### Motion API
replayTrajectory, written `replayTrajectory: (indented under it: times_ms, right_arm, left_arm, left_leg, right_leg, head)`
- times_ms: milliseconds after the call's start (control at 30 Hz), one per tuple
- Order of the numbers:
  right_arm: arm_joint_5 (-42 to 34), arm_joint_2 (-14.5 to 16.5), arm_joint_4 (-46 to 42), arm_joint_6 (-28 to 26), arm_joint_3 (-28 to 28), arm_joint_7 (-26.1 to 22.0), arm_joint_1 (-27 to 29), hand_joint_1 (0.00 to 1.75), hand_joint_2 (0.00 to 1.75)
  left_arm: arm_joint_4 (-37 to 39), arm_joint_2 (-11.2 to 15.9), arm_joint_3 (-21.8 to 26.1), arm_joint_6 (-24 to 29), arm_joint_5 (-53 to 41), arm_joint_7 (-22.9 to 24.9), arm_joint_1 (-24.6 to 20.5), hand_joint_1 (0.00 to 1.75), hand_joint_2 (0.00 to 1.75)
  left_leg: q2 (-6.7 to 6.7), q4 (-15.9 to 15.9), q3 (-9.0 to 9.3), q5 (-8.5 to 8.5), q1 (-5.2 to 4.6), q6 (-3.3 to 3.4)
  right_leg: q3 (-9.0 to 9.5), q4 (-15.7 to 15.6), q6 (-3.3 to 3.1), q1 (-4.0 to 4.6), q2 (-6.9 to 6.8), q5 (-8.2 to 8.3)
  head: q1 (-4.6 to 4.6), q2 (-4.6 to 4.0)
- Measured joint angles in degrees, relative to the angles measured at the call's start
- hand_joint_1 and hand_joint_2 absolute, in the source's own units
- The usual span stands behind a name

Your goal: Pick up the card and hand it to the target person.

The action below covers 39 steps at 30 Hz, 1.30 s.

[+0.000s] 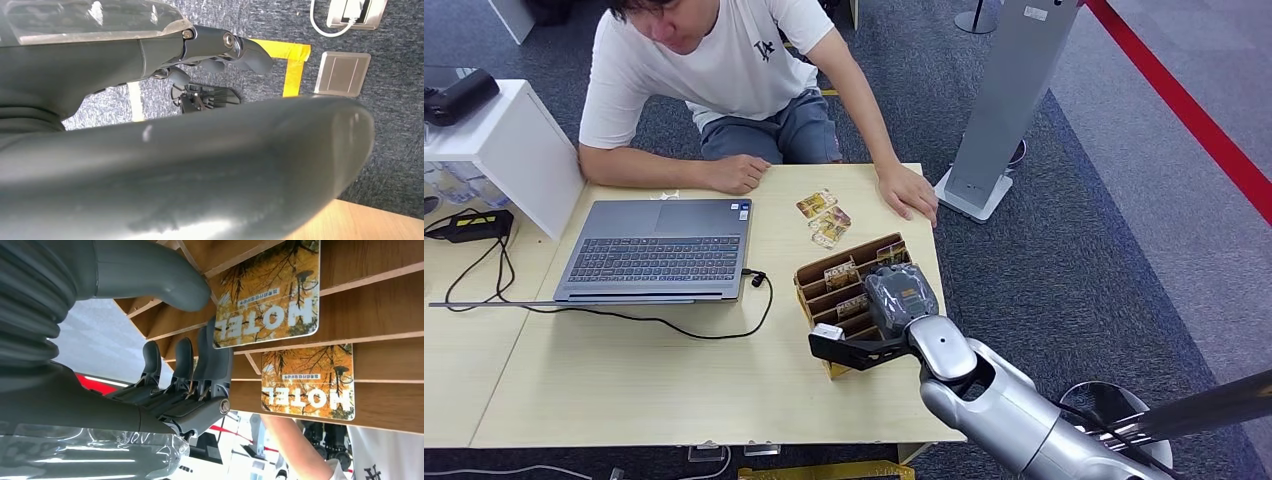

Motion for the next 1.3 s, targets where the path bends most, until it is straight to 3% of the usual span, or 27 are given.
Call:
replayTrajectory:
  times_ms: [167,533,1300]
  right_arm:
    - [-0.04,0.02,-0.9,0.04,0.03,0.05,0.33,0.82,1.75]
    - [-0.08,0.04,-3.71,0.04,0.2,0.32,0.64,0.8,1.75]
    - [-2.5,0.0,-4.63,0.84,1.13,-0.75,0.68,0.92,1.75]
  left_arm:
    - [0.0,0.0,0.01,0.0,0.01,0.0,0.01,0.0,0.0]
    - [0.0,0.0,0.01,0.0,0.43,-0.09,0.11,0.0,0.0]
    - [0.0,0.0,0.01,-0.01,0.54,-0.55,0.11,0.0,0.0]
  left_leg:
    - [0.0,0.0,0.01,0.0,0.0,0.0]
    - [0.0,0.0,0.01,0.0,0.0,0.0]
    - [0.0,0.0,0.0,0.0,0.0,0.0]
  right_leg:
    - [0.0,0.0,0.0,0.0,0.0,0.0]
    - [0.0,0.0,0.0,0.0,0.01,0.0]
    - [0.0,0.0,0.0,0.0,0.01,0.0]
  head:
    - [-0.01,0.0]
    - [0.01,0.0]
    - [0.01,0.0]
